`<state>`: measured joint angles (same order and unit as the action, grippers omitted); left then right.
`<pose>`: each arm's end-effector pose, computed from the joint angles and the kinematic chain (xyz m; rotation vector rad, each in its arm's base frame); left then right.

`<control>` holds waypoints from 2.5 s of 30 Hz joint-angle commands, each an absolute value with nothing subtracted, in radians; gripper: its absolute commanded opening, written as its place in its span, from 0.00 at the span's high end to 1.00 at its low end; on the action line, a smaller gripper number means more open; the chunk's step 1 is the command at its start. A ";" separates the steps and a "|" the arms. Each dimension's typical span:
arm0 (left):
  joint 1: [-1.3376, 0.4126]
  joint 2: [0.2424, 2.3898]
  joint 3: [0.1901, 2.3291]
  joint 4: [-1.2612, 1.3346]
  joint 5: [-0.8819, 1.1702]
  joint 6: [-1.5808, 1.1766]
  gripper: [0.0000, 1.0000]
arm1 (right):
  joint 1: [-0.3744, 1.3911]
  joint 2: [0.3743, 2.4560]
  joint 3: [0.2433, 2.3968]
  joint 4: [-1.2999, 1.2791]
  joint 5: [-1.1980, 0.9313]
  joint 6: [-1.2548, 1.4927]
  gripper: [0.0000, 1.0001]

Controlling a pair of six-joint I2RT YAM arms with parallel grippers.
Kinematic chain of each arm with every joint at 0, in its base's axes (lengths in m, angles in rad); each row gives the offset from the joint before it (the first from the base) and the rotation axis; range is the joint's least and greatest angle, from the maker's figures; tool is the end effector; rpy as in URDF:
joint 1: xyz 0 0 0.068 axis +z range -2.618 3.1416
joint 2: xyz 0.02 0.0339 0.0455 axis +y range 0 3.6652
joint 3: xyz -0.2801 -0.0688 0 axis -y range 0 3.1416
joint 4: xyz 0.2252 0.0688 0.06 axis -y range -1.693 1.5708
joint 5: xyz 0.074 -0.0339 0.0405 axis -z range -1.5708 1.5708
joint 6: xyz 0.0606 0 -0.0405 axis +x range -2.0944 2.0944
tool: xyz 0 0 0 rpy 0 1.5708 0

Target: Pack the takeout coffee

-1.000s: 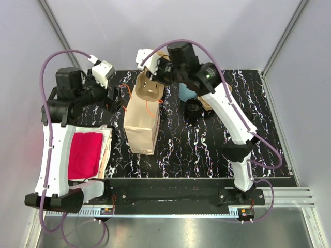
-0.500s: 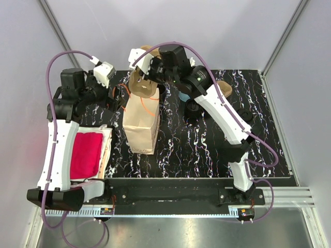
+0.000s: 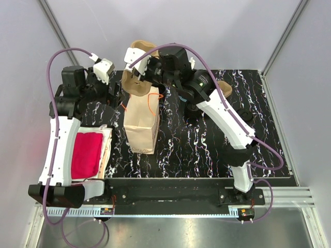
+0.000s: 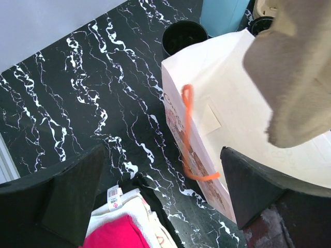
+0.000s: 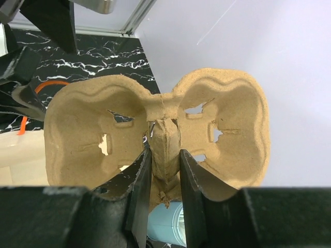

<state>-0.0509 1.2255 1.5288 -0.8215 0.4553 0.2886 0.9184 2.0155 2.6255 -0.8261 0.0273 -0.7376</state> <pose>0.2321 -0.0385 0.4380 0.6120 1.9539 -0.3270 0.2576 0.3345 0.5157 -1.3037 1.2237 0.1055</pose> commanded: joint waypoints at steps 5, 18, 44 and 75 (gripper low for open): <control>-0.034 1.230 1.500 -0.729 0.437 0.252 0.01 | 0.923 1.957 2.432 -0.732 0.041 -0.684 0.69; -0.017 1.223 1.442 -0.689 0.462 0.256 0.16 | 0.937 1.899 2.252 -0.755 0.009 -0.640 0.70; -0.014 1.243 1.419 -0.670 0.462 0.236 0.78 | 1.011 1.876 2.301 -1.020 0.003 -0.684 0.71; -0.014 1.224 1.410 -0.666 0.529 0.212 0.85 | 1.025 2.100 2.445 -1.137 -0.029 -0.638 0.72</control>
<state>-0.0185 1.2457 1.4128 -0.7109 0.5011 0.2268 1.0138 2.1197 2.4493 -1.1301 -0.0128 -0.6533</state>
